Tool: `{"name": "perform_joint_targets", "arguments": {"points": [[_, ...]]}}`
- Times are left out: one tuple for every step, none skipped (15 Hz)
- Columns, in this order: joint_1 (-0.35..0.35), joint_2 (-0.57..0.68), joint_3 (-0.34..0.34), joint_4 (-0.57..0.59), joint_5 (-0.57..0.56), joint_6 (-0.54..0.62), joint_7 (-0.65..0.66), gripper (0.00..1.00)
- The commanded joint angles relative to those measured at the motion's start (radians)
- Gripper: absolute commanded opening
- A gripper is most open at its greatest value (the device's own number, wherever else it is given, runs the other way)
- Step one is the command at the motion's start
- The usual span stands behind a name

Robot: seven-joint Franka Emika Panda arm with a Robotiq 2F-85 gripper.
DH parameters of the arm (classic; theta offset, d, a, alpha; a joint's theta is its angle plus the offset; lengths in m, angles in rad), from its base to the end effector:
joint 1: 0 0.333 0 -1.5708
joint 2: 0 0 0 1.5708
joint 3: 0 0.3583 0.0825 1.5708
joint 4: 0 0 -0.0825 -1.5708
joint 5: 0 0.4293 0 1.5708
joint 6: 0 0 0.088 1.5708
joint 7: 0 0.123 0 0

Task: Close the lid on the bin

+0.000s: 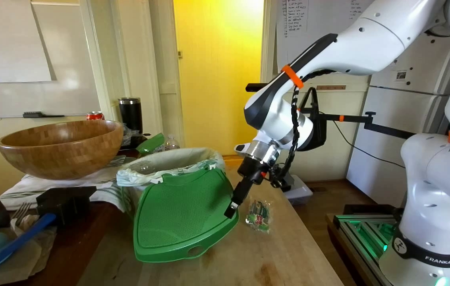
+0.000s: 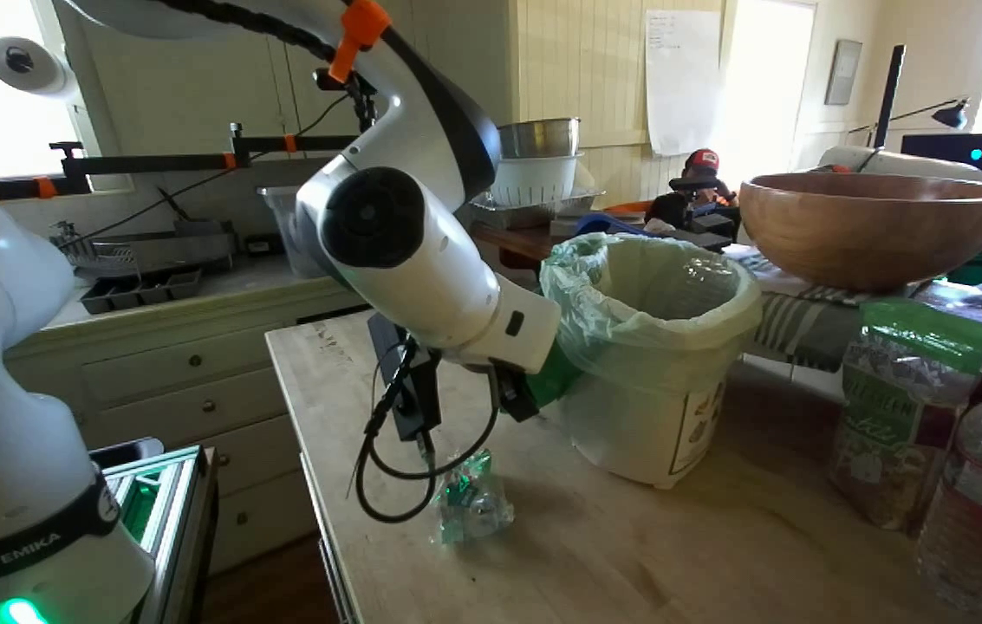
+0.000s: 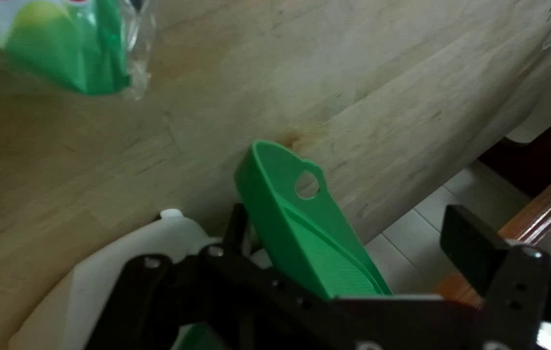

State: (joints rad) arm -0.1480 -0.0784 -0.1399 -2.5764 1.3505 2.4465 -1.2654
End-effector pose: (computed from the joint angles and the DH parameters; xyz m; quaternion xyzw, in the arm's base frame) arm 0.4504 -0.1212 0.2804 -0.9172 0.0673 -0.2582 0.2958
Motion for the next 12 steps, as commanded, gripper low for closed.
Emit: {"name": "perform_joint_targets", "arguments": {"points": [[0.001, 0.008, -0.005, 0.006, -0.010, -0.075, 0.013, 1.00], [0.000, 0.004, -0.005, 0.004, -0.017, -0.093, 0.022, 1.00], [-0.001, 0.000, -0.006, 0.004, -0.017, -0.116, 0.021, 1.00], [-0.001, -0.005, -0.006, 0.003, -0.016, -0.132, 0.021, 1.00], [-0.002, -0.004, -0.008, 0.006, -0.013, -0.151, 0.020, 1.00], [-0.001, -0.002, -0.007, 0.012, -0.003, -0.162, 0.013, 1.00], [0.001, 0.003, -0.006, 0.019, 0.004, -0.174, 0.011, 1.00], [0.003, 0.010, -0.003, 0.028, 0.013, -0.185, 0.010, 1.00], [0.004, 0.009, -0.002, 0.032, 0.015, -0.203, 0.015, 1.00], [0.006, 0.008, -0.001, 0.036, 0.024, -0.221, 0.014, 1.00], [0.007, 0.007, 0.000, 0.042, 0.033, -0.241, 0.018, 1.00], [0.007, 0.009, 0.000, 0.049, 0.034, -0.266, 0.029, 1.00]]}}
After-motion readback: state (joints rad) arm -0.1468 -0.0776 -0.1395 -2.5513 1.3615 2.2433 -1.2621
